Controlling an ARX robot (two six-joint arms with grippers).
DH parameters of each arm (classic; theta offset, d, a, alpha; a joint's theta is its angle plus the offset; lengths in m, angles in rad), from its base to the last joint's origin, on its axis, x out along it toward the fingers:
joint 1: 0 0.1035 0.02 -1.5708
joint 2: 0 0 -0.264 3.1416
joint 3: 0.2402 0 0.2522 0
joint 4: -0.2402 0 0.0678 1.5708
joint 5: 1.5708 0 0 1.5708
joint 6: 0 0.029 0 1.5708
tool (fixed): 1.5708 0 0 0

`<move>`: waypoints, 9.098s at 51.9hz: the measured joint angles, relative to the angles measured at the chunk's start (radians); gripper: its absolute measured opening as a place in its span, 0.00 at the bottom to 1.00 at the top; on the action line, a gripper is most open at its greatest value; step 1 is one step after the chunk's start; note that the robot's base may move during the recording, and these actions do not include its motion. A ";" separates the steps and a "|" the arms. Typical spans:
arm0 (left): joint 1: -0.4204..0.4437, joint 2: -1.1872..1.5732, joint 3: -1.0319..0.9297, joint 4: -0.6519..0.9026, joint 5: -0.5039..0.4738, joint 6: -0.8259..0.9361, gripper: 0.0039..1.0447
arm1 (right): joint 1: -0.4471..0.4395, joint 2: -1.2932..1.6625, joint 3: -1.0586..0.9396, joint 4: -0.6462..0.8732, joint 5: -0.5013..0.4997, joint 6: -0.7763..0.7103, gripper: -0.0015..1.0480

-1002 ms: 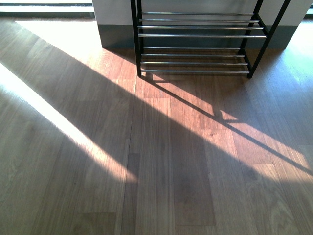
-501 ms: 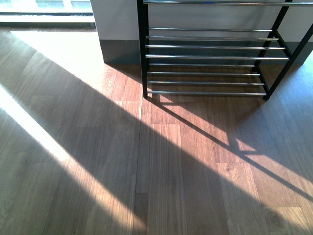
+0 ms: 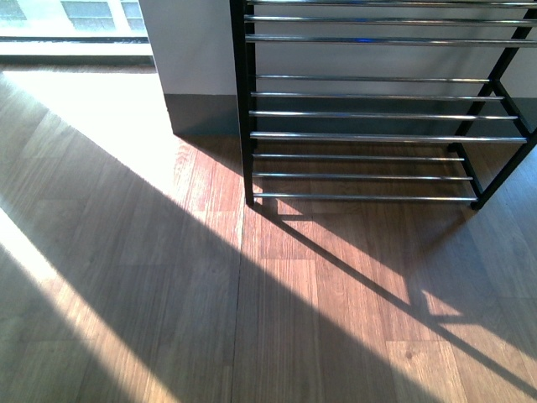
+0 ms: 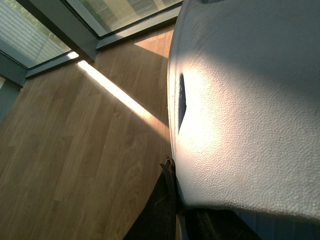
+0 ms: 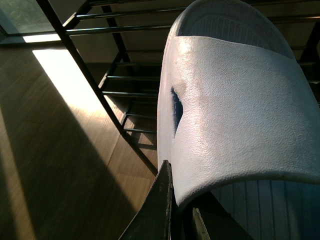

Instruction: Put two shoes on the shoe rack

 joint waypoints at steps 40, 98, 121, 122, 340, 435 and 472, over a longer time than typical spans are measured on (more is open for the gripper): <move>0.000 0.001 -0.002 -0.001 0.001 0.000 0.02 | 0.000 0.001 0.000 0.000 0.000 0.000 0.02; 0.000 0.001 -0.003 -0.001 0.000 -0.007 0.02 | 0.000 0.001 0.001 -0.001 0.001 0.010 0.02; 0.000 0.000 -0.003 -0.001 0.001 -0.007 0.02 | 0.333 0.279 0.241 0.088 0.219 0.127 0.02; 0.000 0.000 -0.003 -0.001 0.001 -0.007 0.02 | 0.364 0.319 0.280 0.066 0.231 0.127 0.02; 0.000 0.000 -0.003 -0.001 0.001 -0.006 0.02 | 0.088 -1.018 -0.170 -0.512 0.367 -0.039 0.02; 0.056 0.108 0.029 0.019 0.061 -0.322 0.02 | 0.087 -1.319 -0.170 -0.819 0.370 -0.039 0.91; 0.229 1.198 0.695 0.158 0.552 -0.584 0.02 | 0.087 -1.319 -0.170 -0.819 0.370 -0.039 0.91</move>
